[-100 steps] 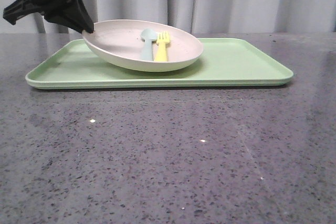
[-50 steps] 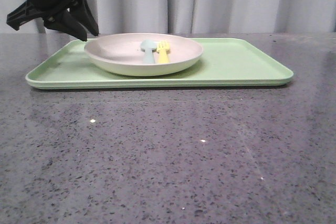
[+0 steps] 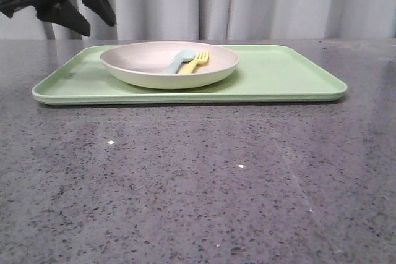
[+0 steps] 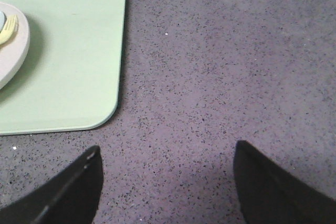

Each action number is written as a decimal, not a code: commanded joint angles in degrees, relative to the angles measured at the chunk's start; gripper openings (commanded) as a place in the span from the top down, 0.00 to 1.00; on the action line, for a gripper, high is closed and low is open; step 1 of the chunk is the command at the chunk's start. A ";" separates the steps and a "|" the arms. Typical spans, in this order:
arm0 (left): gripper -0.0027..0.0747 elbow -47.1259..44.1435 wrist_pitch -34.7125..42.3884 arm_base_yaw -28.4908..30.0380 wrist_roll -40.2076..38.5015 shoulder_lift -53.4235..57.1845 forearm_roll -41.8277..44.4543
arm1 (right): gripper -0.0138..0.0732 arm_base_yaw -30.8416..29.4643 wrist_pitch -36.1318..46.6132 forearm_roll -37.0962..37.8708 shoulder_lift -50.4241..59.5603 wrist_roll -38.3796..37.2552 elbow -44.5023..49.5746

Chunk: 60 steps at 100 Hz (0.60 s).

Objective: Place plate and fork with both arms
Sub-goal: 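Open the left gripper and lift it away from the plate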

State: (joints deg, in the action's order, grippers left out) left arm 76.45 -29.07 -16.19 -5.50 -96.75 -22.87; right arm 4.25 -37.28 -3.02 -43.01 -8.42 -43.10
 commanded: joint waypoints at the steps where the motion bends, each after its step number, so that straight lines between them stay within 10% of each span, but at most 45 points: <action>1: 0.56 1.76 1.06 -0.46 -0.13 4.90 1.89 | 0.24 0.26 3.05 0.29 -0.28 0.50 -2.47; 60: 0.56 -15.21 1.34 -0.46 -0.13 27.40 8.92 | 0.24 9.50 -3.59 0.33 -15.48 0.50 -18.51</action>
State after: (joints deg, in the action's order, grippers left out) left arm 62.36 -31.41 -16.19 -5.50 -74.35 -14.08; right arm 12.52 -43.12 -3.02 -56.27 -8.42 -57.05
